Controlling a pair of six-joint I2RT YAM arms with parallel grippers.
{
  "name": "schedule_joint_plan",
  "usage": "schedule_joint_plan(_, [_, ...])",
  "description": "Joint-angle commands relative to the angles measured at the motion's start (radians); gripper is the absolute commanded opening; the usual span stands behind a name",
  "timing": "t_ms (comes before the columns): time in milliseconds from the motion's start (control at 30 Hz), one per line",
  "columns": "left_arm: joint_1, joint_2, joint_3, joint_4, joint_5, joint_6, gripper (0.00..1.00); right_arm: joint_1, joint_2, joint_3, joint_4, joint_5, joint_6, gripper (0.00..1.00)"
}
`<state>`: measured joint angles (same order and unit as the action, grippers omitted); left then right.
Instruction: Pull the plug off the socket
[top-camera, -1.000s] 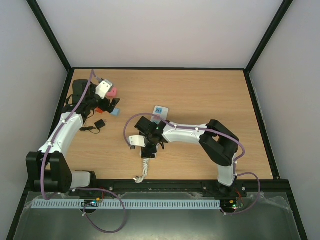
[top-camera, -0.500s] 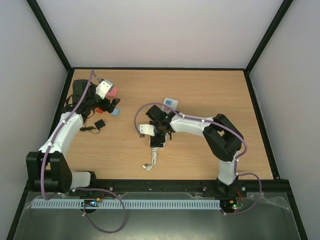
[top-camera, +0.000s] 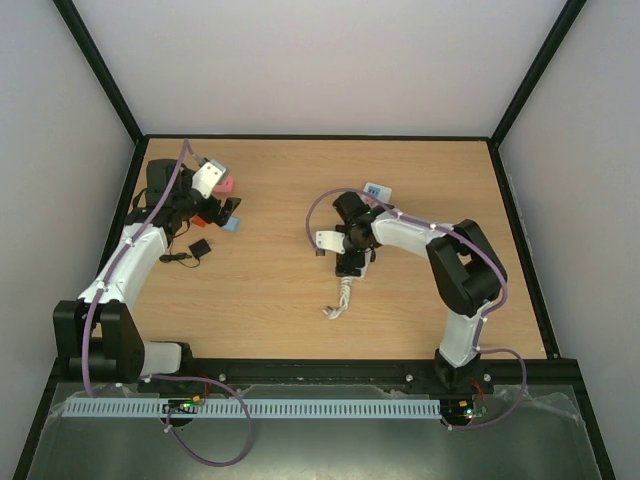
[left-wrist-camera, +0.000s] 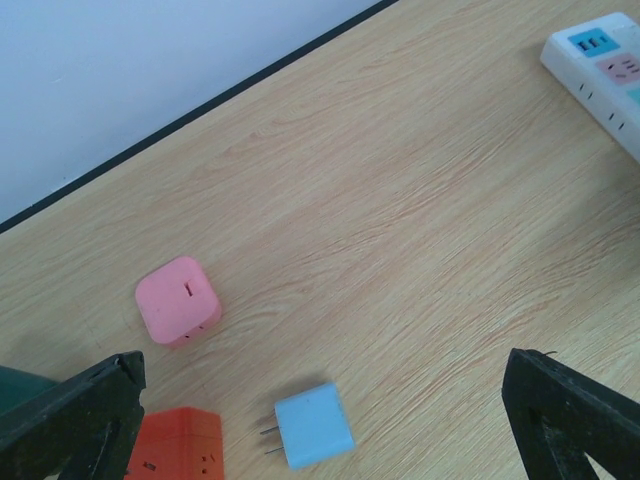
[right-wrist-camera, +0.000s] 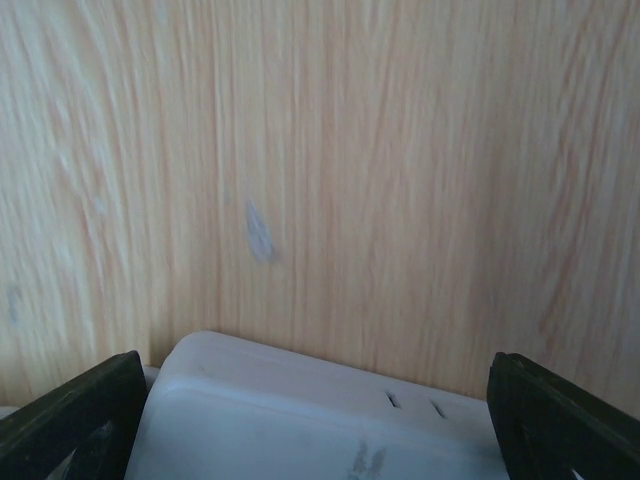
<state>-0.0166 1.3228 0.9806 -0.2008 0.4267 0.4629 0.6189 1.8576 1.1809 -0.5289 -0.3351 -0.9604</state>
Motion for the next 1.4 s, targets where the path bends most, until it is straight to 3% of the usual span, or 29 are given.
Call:
schedule_joint_plan(0, [0.004, 0.006, 0.019, 0.001, 0.021, -0.005, 1.0, -0.089, -0.009, -0.063, -0.161, 0.056, -0.128, 0.91])
schedule_joint_plan(767, [0.003, 0.019, 0.016, 0.001, 0.037, -0.007, 1.0, -0.466, -0.097, -0.149, -0.227, 0.239, -0.435, 0.91])
schedule_joint_plan(967, [0.003, 0.024, 0.021, 0.001, 0.034, -0.013, 1.0, -0.472, -0.135, -0.12, -0.24, 0.201, -0.427, 0.92])
schedule_joint_plan(1367, [0.004, 0.032, 0.073, -0.025, -0.007, -0.012, 1.0, -0.472, -0.179, 0.099, -0.329, 0.004, -0.334, 0.94])
